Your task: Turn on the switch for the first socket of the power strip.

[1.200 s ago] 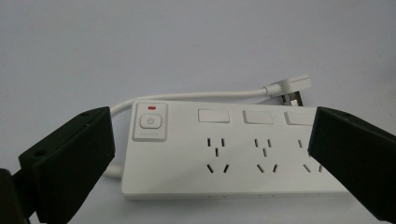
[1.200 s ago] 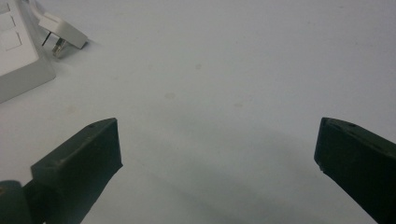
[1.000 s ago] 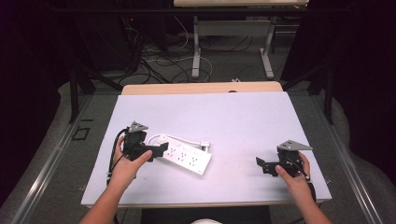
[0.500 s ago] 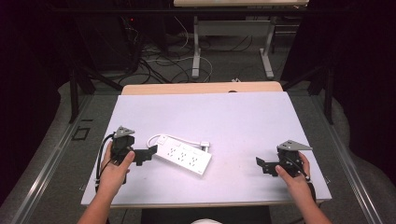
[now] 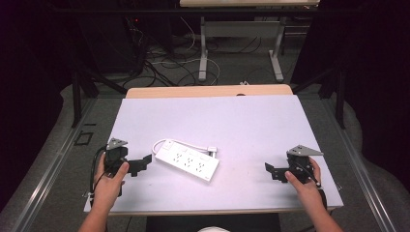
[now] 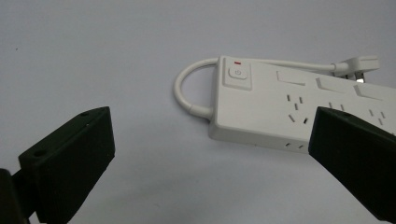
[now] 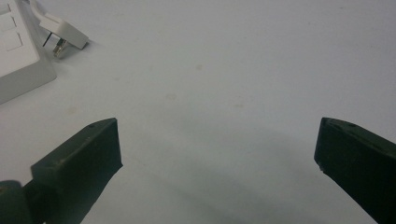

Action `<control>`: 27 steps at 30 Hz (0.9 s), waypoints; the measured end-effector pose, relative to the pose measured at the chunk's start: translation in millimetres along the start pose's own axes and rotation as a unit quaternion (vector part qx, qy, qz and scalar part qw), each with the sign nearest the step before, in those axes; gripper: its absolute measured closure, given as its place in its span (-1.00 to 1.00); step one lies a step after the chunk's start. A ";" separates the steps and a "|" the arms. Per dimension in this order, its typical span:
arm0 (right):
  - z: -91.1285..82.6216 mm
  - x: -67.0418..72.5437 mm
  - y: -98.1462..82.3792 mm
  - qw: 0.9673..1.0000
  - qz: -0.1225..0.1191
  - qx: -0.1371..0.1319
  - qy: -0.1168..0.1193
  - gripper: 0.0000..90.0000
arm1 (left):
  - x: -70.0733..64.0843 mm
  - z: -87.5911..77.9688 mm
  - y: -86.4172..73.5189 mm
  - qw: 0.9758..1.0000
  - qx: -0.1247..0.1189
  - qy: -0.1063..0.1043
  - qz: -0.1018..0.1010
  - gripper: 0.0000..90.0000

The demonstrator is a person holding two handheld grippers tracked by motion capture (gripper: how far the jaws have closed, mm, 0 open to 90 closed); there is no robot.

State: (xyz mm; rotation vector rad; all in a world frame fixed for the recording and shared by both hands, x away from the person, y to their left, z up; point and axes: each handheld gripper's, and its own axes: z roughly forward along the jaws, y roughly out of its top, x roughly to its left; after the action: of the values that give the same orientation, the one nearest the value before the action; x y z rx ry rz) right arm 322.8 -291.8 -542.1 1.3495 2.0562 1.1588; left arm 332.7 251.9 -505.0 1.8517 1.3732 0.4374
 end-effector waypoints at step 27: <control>-0.7 -2.2 -0.3 1.000 -0.002 0.001 -0.003 -1.00 | 31.7 6.5 -30.8 0.998 -0.004 0.043 -0.034 -0.99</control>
State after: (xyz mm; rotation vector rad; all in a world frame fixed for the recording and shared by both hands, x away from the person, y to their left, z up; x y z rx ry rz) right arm 323.1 -294.0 -542.1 1.3465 2.0552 1.1505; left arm 328.3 282.2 -537.5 1.7931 1.4849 0.4926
